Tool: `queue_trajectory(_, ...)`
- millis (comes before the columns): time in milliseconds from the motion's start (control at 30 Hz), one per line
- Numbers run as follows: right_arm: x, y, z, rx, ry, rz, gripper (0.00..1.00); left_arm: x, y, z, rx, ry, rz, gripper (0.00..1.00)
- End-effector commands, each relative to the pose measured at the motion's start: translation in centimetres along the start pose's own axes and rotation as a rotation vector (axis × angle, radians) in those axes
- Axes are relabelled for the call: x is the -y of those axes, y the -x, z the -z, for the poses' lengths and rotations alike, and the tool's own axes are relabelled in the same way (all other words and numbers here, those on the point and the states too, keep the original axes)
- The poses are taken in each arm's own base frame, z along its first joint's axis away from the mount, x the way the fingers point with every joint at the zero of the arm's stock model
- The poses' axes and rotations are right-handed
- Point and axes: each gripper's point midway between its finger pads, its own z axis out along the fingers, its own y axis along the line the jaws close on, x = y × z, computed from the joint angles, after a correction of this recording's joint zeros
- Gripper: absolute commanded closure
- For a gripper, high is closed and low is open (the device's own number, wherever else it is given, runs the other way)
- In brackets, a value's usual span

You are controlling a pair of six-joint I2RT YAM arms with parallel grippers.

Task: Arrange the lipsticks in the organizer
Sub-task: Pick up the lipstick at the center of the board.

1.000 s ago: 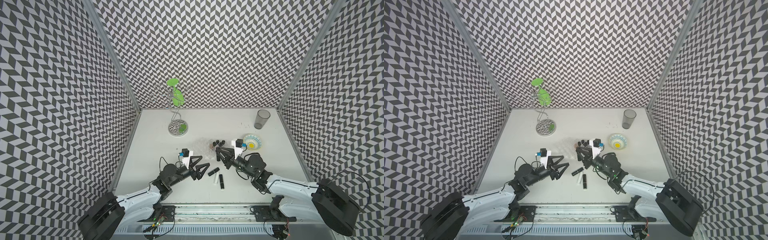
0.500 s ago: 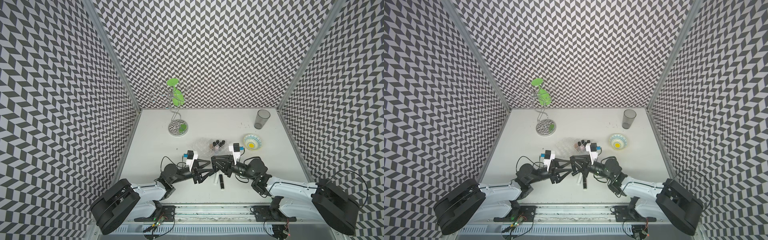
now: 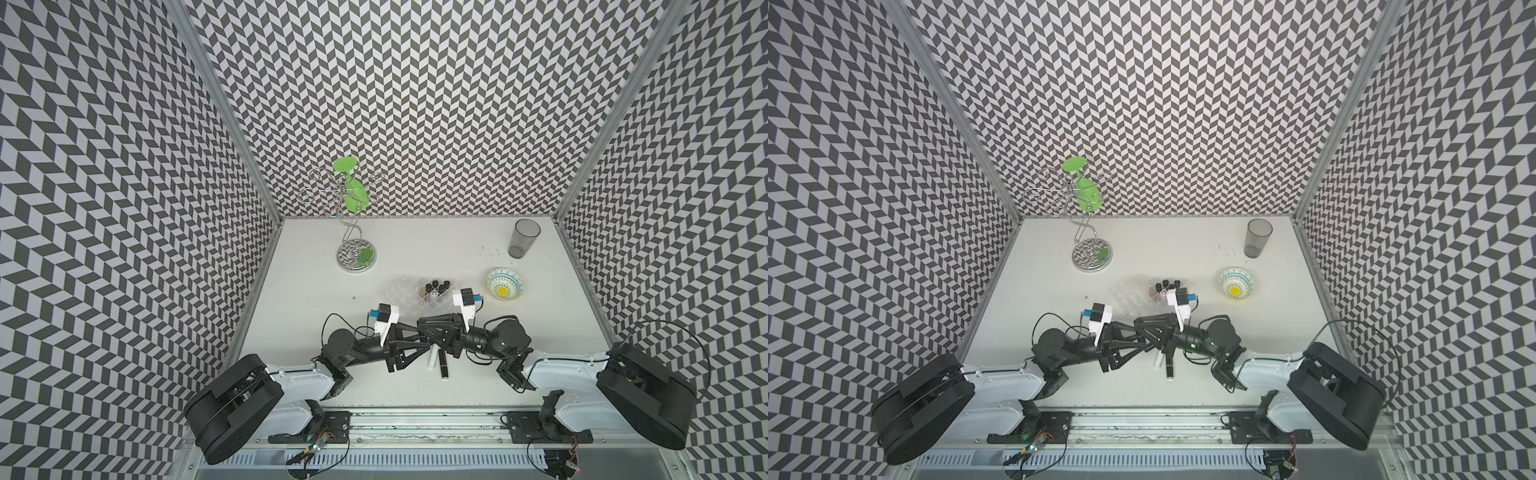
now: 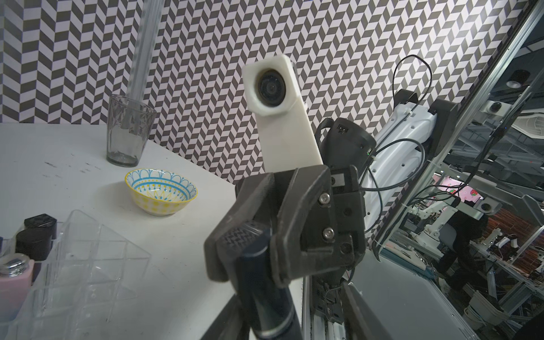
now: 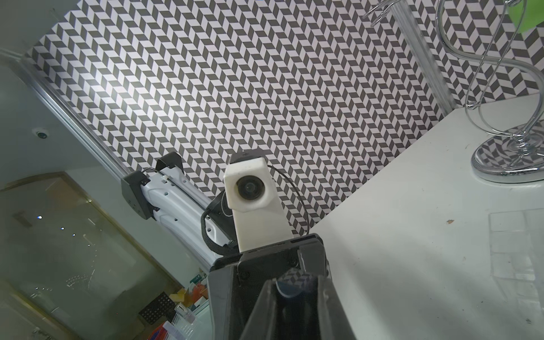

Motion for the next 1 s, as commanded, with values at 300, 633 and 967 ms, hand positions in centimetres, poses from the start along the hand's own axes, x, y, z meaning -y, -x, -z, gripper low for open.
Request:
queue_trajectory(300, -2.4, 1.0, -1.3, 0.033, 0.112, 0.026, 0.84, 1.9, 1.0, 0.4, 0.024, -0.062, -0.034, 0.83)
queue_trajectory(633, 0.0, 1.5, -0.8, 0.029, -0.084, 0.047, 0.47, -2.6, -0.4, 0.0, -0.089, 0.199, -0.024, 1.00)
queue_trajectory(967, 4.7, -0.1, -1.3, -0.251, -0.430, 0.046, 0.53, -6.2, -1.0, 0.4, -0.171, 0.436, -0.051, 1.00)
